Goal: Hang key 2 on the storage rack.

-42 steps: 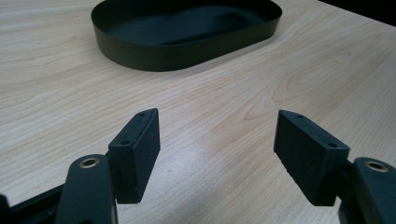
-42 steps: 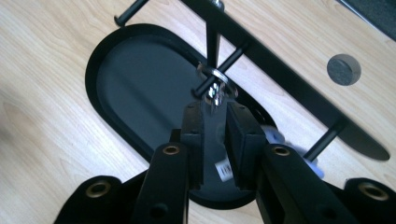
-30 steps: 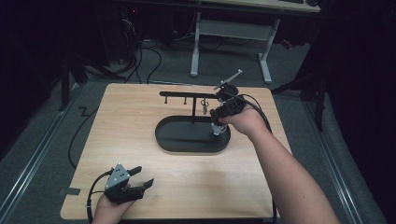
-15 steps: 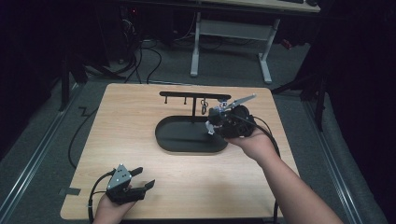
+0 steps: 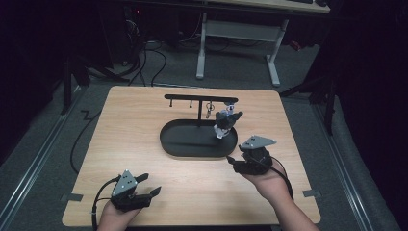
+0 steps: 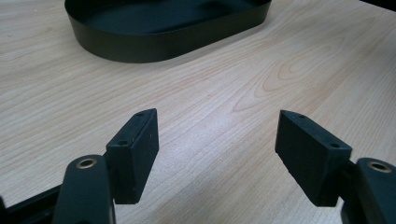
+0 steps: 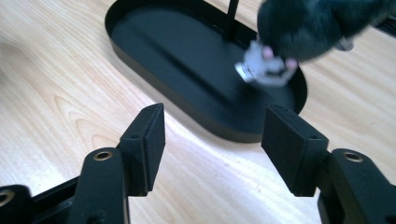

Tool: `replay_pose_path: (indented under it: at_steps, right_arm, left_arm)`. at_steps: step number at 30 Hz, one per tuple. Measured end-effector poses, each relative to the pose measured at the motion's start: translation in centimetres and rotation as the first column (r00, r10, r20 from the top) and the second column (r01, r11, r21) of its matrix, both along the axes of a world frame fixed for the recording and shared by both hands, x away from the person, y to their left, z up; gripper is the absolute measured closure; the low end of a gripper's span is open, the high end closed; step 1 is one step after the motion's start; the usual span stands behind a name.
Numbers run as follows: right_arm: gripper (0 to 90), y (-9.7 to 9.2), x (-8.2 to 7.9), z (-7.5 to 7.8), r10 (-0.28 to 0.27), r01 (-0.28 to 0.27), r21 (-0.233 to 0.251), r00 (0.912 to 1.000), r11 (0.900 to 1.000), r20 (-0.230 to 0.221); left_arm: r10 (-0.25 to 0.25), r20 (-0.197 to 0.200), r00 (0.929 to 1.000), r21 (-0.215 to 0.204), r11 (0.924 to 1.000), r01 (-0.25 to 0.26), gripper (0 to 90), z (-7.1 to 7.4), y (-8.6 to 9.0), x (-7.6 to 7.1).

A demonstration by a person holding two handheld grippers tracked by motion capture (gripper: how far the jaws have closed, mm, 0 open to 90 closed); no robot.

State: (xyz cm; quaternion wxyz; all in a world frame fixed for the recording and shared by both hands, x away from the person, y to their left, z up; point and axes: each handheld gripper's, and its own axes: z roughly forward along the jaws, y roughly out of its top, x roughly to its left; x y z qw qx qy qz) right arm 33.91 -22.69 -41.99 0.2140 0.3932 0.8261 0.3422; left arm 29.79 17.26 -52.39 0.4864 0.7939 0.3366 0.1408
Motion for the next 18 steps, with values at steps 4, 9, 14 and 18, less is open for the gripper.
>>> replay_pose_path:
  at_steps: [4, 9, 14, 18]
  right_arm:
    - [35.5, -1.1, -1.2, -2.3, -0.019, 0.018, 0.057, 0.9996, 0.9982, 0.02]
    - [33.8, -2.2, -2.5, -5.6, -0.044, 0.04, 0.126, 0.9984, 0.9912, 0.035]
    - [33.1, -3.0, -4.4, -8.5, -0.077, 0.062, 0.163, 0.9934, 0.9846, 0.085]
    - [32.7, -3.3, -6.0, -9.8, -0.067, 0.044, 0.21, 0.992, 0.9767, 0.107]
  left_arm:
    - [-0.007, 0.002, 1.0, 0.001, 1.0, 0.007, 30.8, 0.0, -0.2, -0.1]
    - [-0.01, 0.001, 0.9999, 0.0, 0.9999, 0.01, 30.9, 0.0, -0.4, -0.3]
    - [-0.019, 0.006, 0.9998, -0.009, 0.9998, 0.019, 31.0, 0.2, -0.8, -0.7]
    - [-0.028, 0.01, 0.9996, -0.017, 0.9994, 0.029, 31.0, 0.5, -1.2, -1.1]
